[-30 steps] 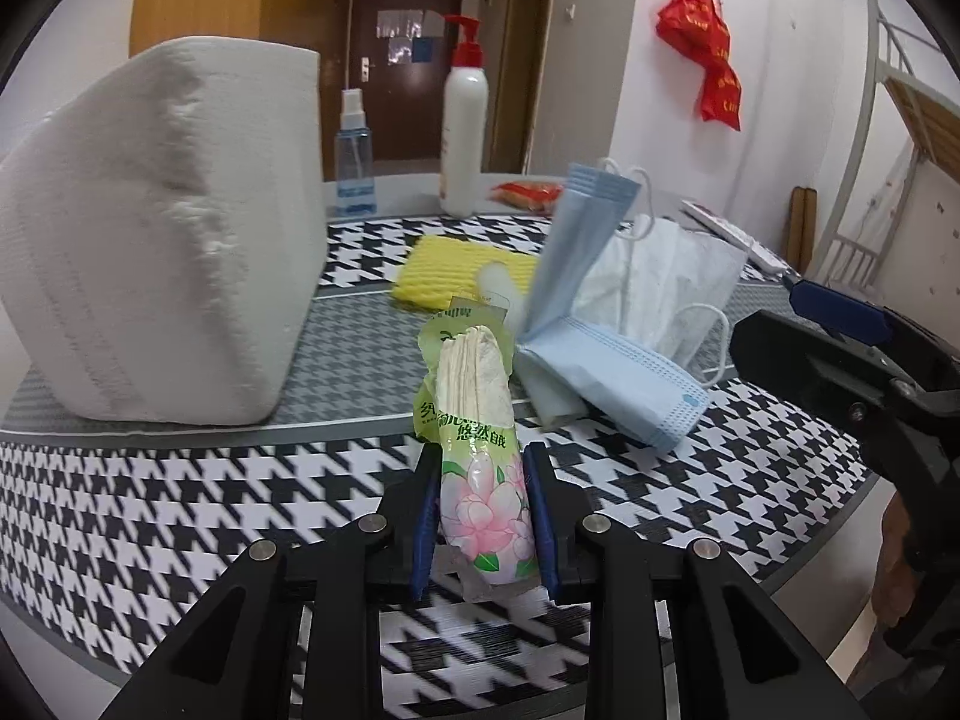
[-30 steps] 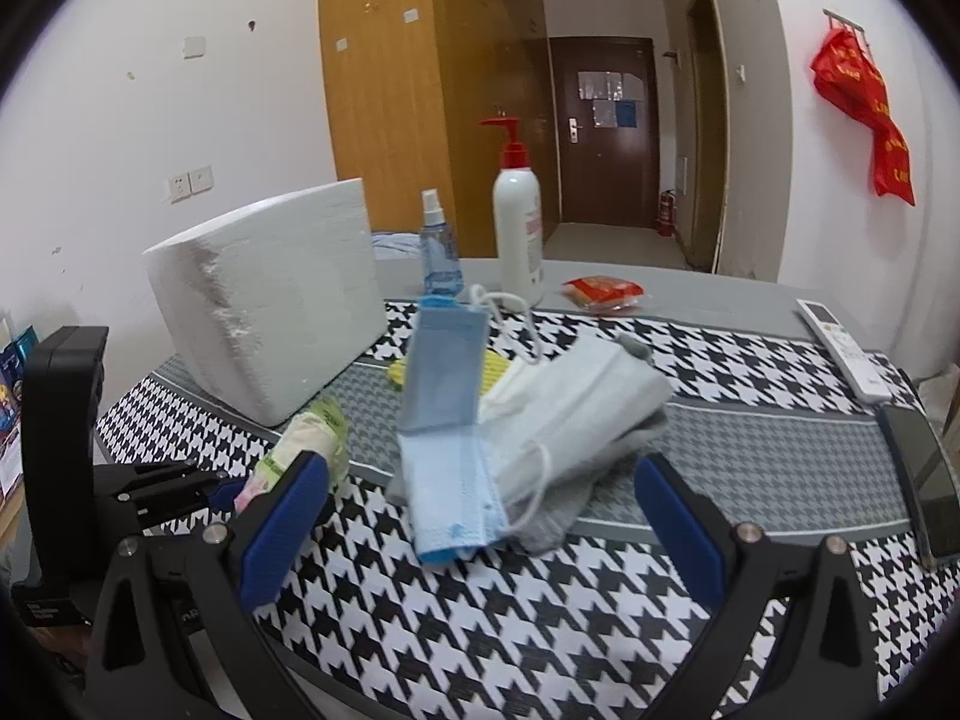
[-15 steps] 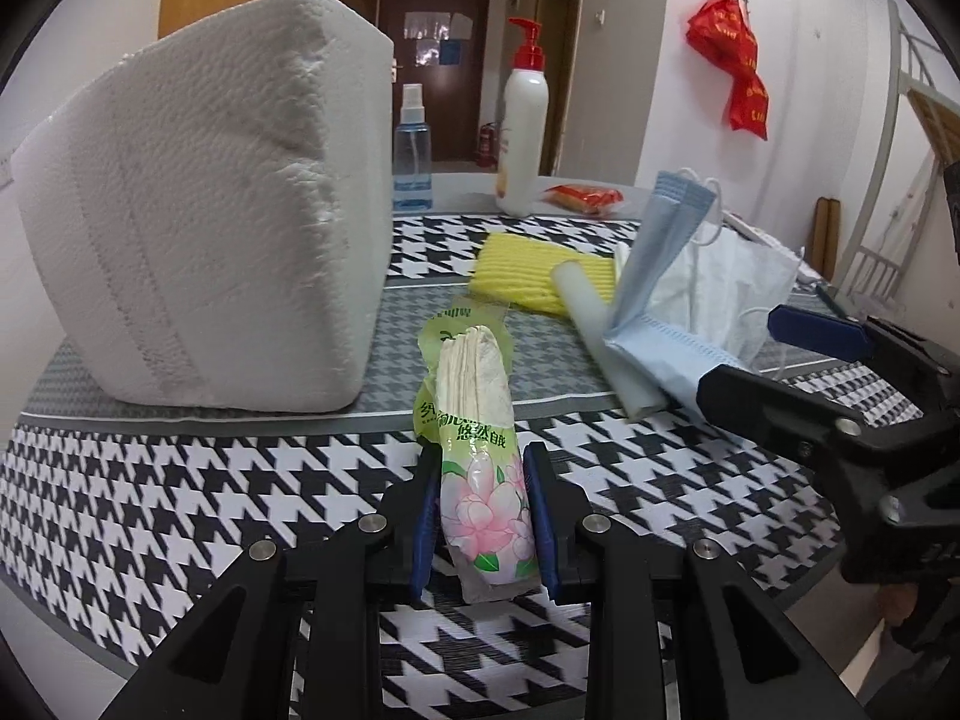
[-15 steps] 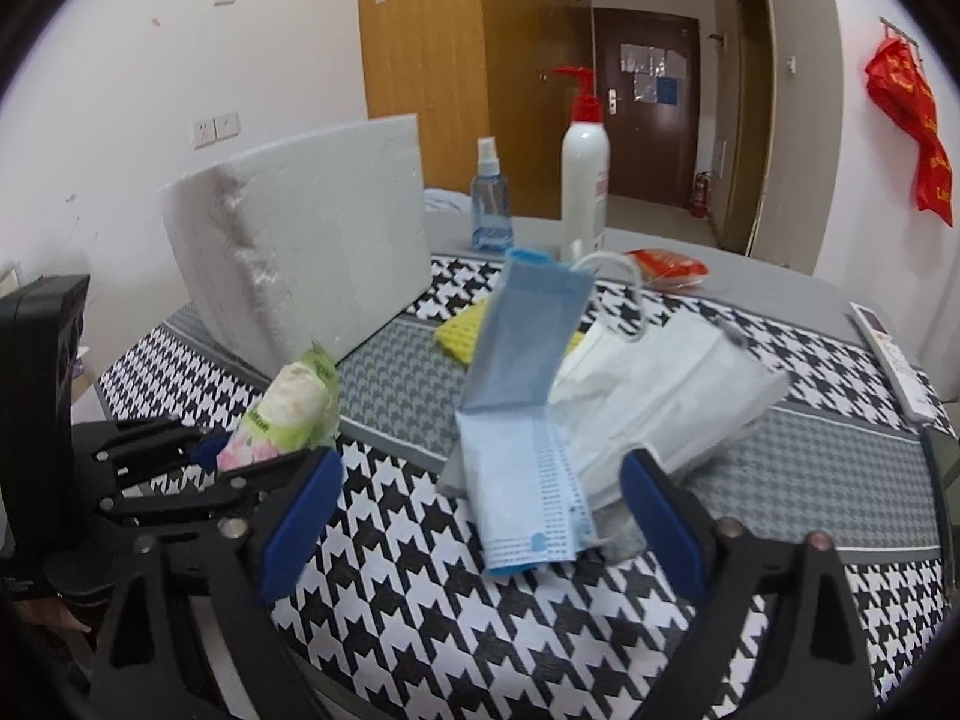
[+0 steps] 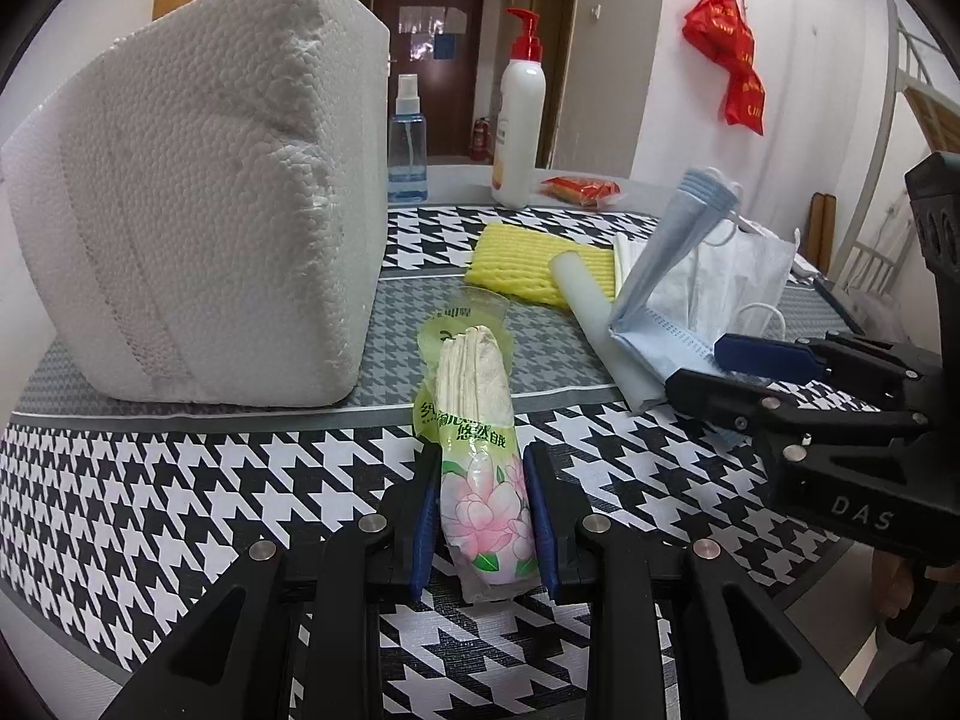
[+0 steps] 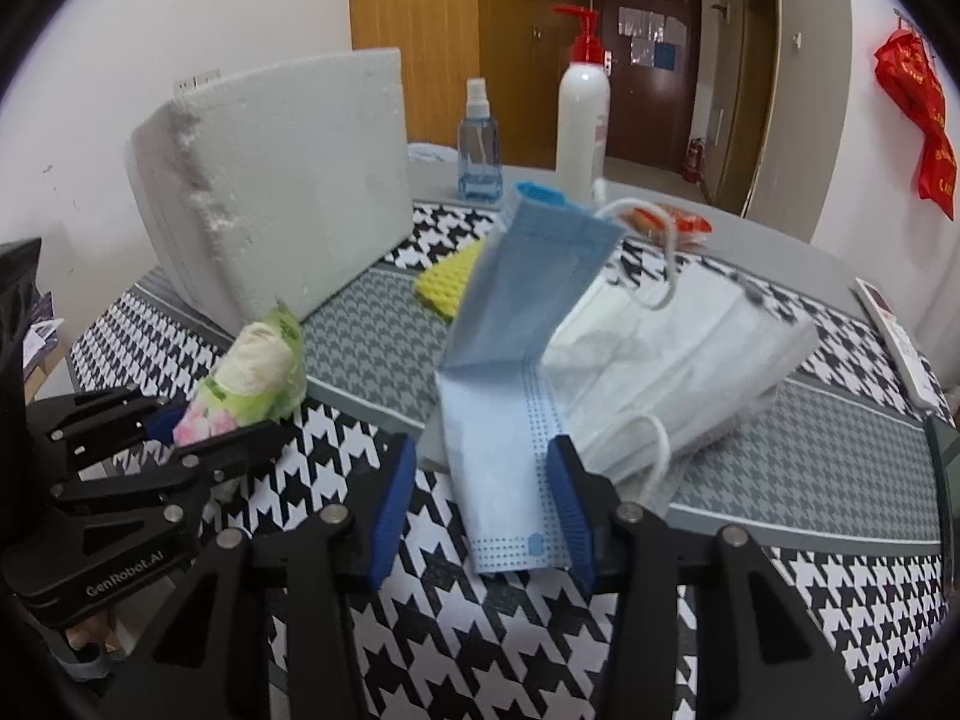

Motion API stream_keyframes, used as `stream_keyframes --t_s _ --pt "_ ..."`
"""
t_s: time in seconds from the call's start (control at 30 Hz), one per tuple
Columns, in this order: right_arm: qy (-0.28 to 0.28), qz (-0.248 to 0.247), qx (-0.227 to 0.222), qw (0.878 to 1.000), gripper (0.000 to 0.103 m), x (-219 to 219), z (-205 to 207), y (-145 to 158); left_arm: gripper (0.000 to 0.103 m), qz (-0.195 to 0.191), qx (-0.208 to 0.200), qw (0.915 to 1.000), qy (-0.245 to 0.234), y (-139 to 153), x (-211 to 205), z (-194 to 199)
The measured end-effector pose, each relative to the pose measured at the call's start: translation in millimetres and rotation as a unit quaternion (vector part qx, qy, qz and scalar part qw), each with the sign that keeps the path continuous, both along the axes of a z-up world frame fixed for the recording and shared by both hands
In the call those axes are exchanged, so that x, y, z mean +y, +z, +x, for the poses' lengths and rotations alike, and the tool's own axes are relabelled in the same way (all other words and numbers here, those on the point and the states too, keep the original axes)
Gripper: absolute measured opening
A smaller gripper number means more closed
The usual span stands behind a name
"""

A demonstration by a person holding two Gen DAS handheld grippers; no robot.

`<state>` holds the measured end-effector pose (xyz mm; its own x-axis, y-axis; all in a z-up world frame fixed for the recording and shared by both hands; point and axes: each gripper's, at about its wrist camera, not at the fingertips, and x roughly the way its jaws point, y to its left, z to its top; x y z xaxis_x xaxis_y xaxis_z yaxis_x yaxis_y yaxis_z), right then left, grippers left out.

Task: Organize soft objects
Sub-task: 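Grasp the blue face mask with the right tool while the left tool holds the tissue pack, then lift the blue mask with the right tool and carry it toward the white foam box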

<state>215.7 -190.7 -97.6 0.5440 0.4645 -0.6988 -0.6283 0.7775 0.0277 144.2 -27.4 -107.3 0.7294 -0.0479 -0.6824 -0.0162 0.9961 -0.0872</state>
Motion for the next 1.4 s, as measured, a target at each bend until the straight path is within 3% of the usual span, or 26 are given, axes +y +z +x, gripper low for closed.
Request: stream_keyframes --t_s 0.17,0.23,0.4,0.6,0.77,1.0,1.17,1.4 --pt "0.006 -0.01 0.003 1.0 0.05 6 1 -3 0.028 -0.005 0.007 1.0 -0.005 -2 -1 5" --pt "0.003 -0.011 0.007 1.0 0.033 6 2 -5 0.028 0.0 0.003 1.0 -0.006 -1 -3 4" --pt "-0.001 -0.016 0.018 1.0 0.025 2 5 -10 0.026 0.002 -0.006 1.0 0.0 -1 -2 -1" --pt "-0.002 -0.041 -0.002 0.999 0.027 9 -5 -12 0.025 0.001 -0.006 1.0 0.002 -1 0 -4" --pt "-0.015 -0.058 -0.017 0.998 0.041 9 -10 -8 0.025 0.003 -0.004 0.9999 0.009 0 0 -4" --pt "-0.012 -0.076 -0.014 0.997 0.042 15 -6 -15 0.025 0.005 -0.001 0.9999 0.011 0 -1 -3" --pt "-0.004 -0.048 0.008 0.999 0.012 6 1 -13 0.027 0.004 0.002 1.0 0.008 0 -1 -1" --pt "0.003 0.021 0.017 1.0 0.009 -16 -2 5 0.027 0.005 0.003 0.9998 0.018 -2 2 1"
